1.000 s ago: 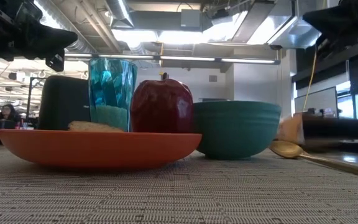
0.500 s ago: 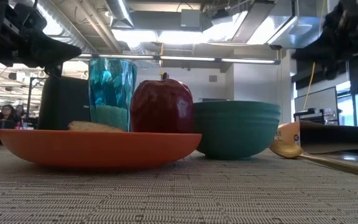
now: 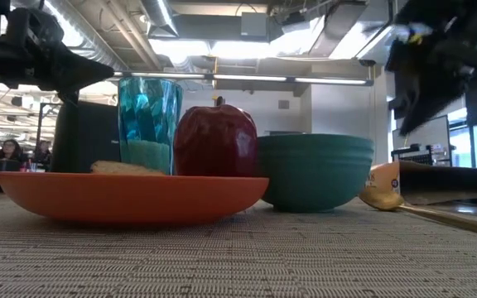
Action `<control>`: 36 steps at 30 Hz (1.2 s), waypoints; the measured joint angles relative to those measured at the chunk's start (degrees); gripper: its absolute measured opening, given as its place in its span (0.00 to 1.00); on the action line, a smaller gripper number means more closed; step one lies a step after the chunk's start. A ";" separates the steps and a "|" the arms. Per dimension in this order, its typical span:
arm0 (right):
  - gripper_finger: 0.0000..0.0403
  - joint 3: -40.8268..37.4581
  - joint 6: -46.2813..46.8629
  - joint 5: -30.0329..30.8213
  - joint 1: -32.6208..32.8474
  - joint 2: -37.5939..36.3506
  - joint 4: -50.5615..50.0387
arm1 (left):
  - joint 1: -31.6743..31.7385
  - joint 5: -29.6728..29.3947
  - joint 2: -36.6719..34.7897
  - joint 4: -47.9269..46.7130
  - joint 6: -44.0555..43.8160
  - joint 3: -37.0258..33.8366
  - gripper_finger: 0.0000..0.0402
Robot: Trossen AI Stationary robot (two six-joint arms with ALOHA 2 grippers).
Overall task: Arrange a breakfast setting
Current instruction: Adjust the cereal in the table
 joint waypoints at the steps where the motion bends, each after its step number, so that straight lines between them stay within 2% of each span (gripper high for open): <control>1: 0.23 -0.22 -0.38 -1.72 0.02 2.53 0.53 | 0.00 -0.78 -0.02 0.09 0.00 0.00 0.00; 4: 0.38 -0.38 -1.47 -2.51 0.02 9.25 0.78 | 0.00 -1.94 -0.02 0.17 -0.02 0.02 0.00; 9: 0.59 -0.39 0.68 5.07 0.00 15.39 0.36 | 0.00 -1.97 -0.01 0.17 -1.03 0.02 0.00; 12: 0.64 -0.36 2.99 10.42 0.00 17.72 -0.70 | 0.00 -1.98 -0.01 0.17 -1.25 0.02 0.00; 16: 0.64 -0.36 5.27 16.47 0.00 20.51 -1.26 | 0.00 -1.98 -0.01 0.17 -1.22 0.02 0.00; 22: 0.54 -0.36 7.05 22.86 0.00 23.00 -1.83 | 0.00 -2.00 -0.02 0.17 -1.20 0.02 0.00; 25: 0.42 -0.01 8.16 23.57 0.07 23.07 -3.09 | 0.00 -1.98 0.00 0.17 -1.16 0.02 0.00; 28: 0.26 1.92 9.11 24.02 0.04 22.83 -5.31 | 0.00 -1.98 -0.02 0.17 -1.09 0.02 0.00; 32: 0.05 9.44 8.74 24.11 -0.11 22.70 -13.31 | 0.00 -1.98 0.00 0.17 -1.07 0.04 0.00; 34: 0.02 14.69 8.72 25.38 -0.11 22.70 -18.50 | 0.00 -2.04 0.00 0.17 -1.06 0.04 0.00; 36: 0.04 20.53 8.94 27.70 -0.11 22.70 -23.73 | 0.00 -2.09 0.00 0.17 -0.48 0.04 0.00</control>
